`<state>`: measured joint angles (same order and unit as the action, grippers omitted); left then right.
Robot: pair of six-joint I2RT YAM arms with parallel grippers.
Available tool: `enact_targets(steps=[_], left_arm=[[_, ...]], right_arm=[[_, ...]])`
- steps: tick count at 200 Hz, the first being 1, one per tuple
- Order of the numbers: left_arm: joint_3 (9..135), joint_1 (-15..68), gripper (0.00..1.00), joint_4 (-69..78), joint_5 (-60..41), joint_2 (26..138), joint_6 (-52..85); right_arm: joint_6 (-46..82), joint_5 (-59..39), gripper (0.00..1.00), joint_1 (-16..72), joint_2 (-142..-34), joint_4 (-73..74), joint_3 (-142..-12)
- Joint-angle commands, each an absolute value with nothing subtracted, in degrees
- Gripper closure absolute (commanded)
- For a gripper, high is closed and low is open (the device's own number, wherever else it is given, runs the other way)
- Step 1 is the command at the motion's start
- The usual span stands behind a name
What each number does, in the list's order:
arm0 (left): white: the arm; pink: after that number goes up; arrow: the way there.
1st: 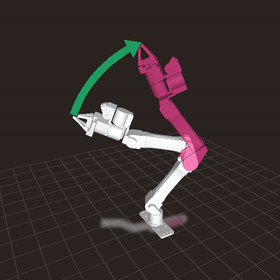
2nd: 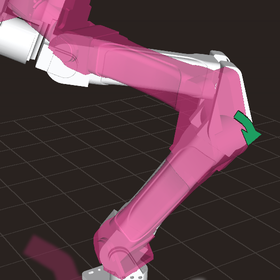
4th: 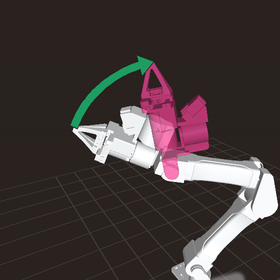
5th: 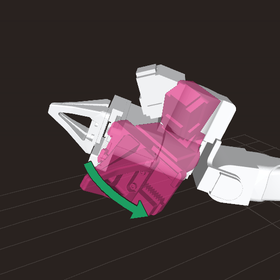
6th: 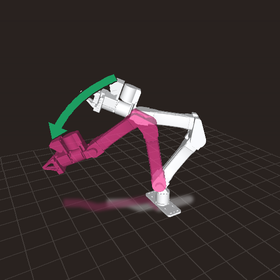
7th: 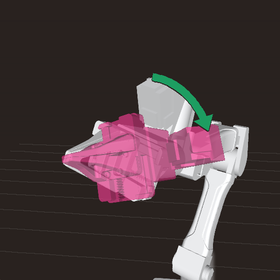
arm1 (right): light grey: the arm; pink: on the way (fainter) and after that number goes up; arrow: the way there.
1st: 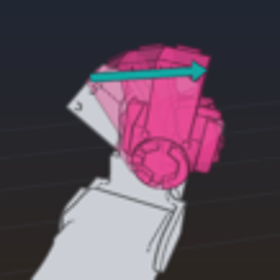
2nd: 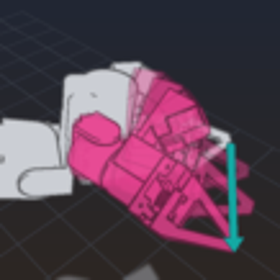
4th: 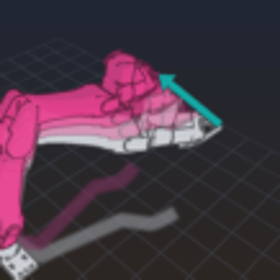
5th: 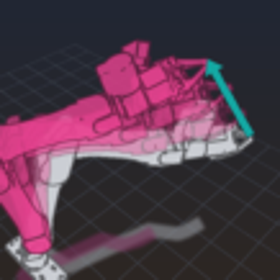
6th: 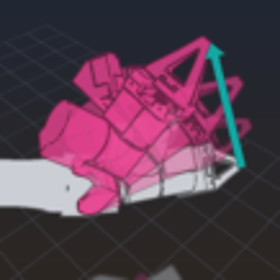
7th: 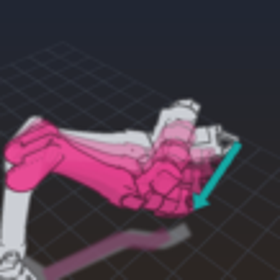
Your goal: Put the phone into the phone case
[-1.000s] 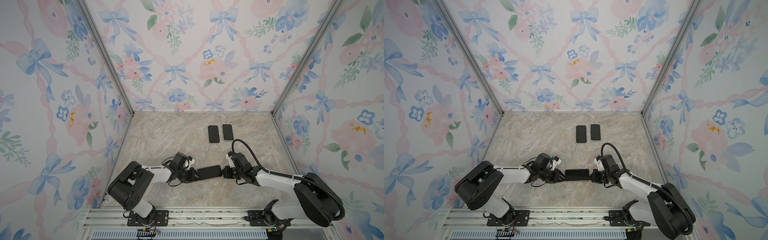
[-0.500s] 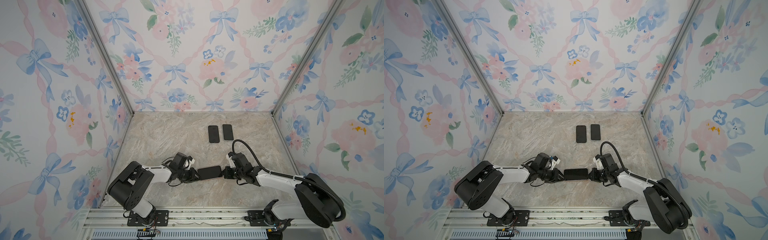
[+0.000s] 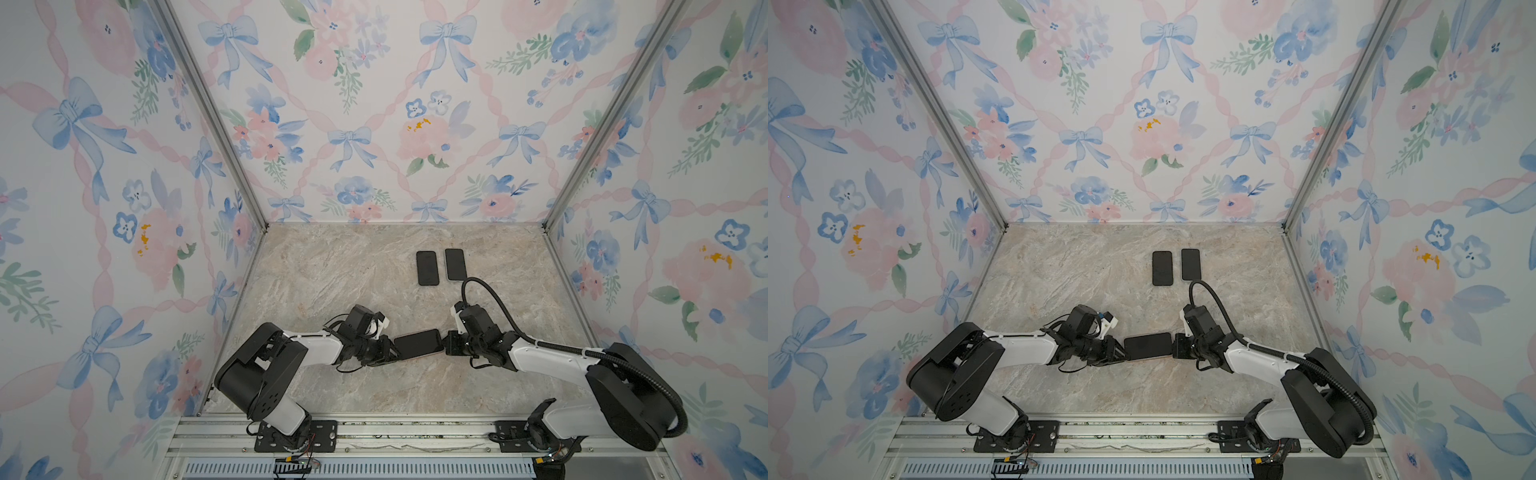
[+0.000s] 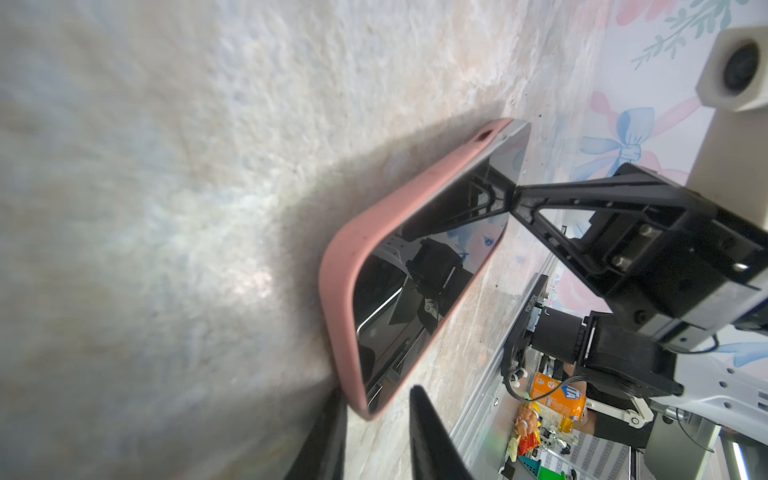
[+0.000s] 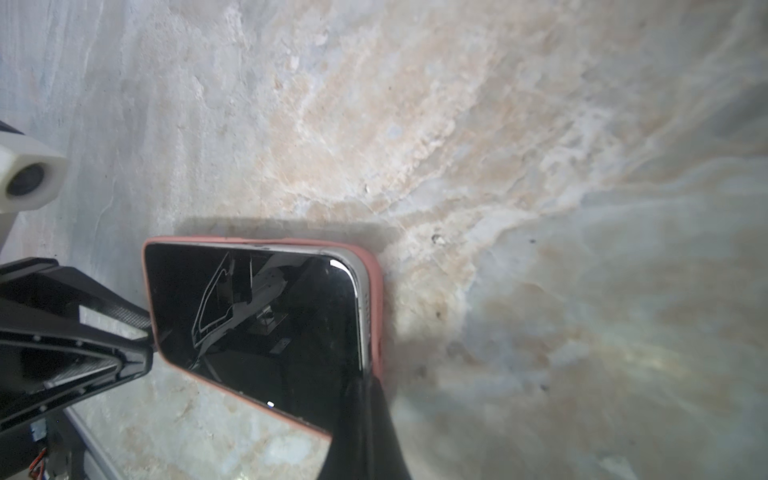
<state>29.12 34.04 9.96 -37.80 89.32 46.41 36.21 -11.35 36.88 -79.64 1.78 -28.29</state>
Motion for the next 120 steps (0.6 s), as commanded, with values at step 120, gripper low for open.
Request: enact_targets(steps=[120], left_arm=[[27.21,36.56,0.55,0.0,-27.57,81.43,44.55]], right_arm=[[24.05,-12.74,0.61,36.52,-76.43,-24.03,-42.15]])
